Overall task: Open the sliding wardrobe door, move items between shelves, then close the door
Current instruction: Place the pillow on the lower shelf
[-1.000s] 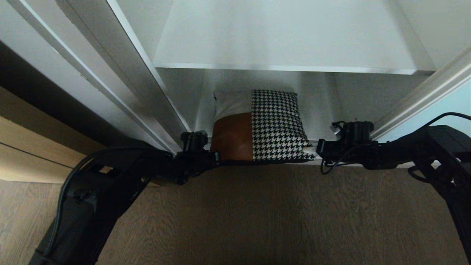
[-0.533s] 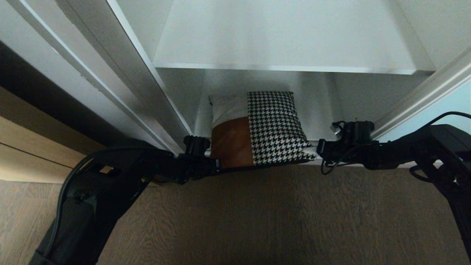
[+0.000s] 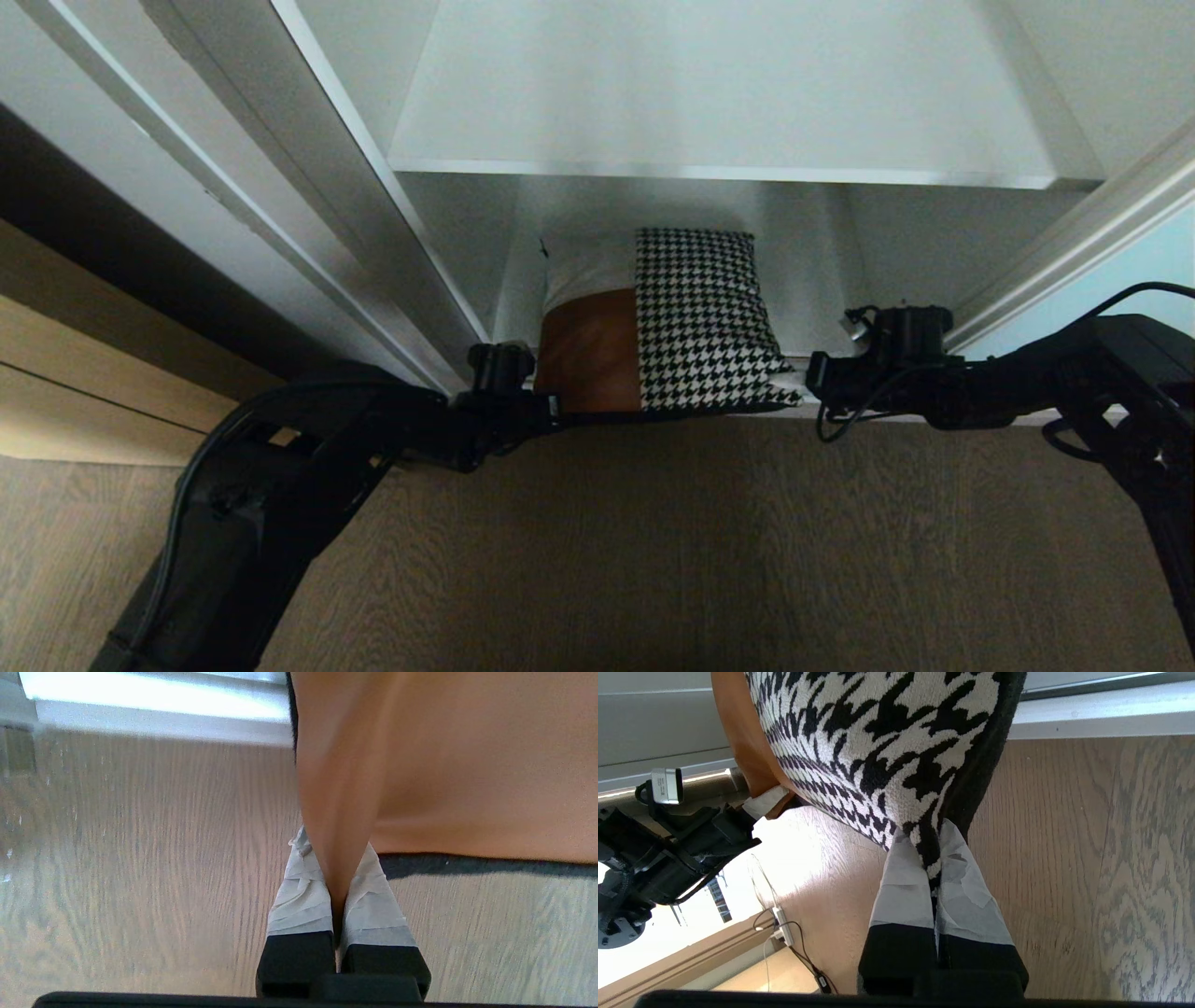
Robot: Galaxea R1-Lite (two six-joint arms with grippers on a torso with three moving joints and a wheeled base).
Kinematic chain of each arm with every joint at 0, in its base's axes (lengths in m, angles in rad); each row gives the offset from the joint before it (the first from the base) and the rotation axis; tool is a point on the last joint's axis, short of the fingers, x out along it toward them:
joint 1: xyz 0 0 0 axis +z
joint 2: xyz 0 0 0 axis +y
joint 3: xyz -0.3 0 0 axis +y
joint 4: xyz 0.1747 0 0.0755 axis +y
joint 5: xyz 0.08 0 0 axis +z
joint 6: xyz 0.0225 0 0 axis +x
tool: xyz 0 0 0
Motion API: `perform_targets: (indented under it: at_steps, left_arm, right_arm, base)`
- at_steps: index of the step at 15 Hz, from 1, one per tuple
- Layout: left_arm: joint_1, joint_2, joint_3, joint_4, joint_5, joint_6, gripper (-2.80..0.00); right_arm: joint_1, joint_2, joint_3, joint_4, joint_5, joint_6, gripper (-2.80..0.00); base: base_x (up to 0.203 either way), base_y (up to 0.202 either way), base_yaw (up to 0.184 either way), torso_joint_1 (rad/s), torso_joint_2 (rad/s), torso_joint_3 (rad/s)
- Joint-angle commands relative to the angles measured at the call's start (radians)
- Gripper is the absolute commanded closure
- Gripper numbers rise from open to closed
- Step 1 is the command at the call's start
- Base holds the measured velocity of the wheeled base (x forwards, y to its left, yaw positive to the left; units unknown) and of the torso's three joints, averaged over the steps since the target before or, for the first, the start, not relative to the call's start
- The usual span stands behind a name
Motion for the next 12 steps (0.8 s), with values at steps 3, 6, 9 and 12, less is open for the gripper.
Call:
perform_targets:
  at_steps: [3,6,9,12]
  left_arm:
    - [-0.002,-0.048,-0.015,0.184,-0.001,-0.005,0.0]
    - [-0.002,-0.021,-0.006,0.128,0.007,0.003,0.0]
    - [-0.002,-0.009,0.029,0.019,0.012,0.035,0.0]
    - [-0.002,-0.008,0.016,0.011,0.014,0.039,0.0]
  right_arm:
    - [-0.001,-0.011,0.022,-0.007,0.003,0.001,0.0]
    - [-0.001,-0.016,0.025,-0.012,0.003,0.001,0.0]
    - [-0.001,-0.016,0.026,-0.012,0.003,0.001,0.0]
    - [-0.002,-0.023,0.048,-0.017,0.003,0.0,0.0]
  base:
    - [0.0,0.0,0.0,0.0,0.0,0.0]
    - [0.0,0.0,0.0,0.0,0.0,0.0]
    - [0.0,0.0,0.0,0.0,0.0,0.0]
    - [0.0,0.0,0.0,0.0,0.0,0.0]
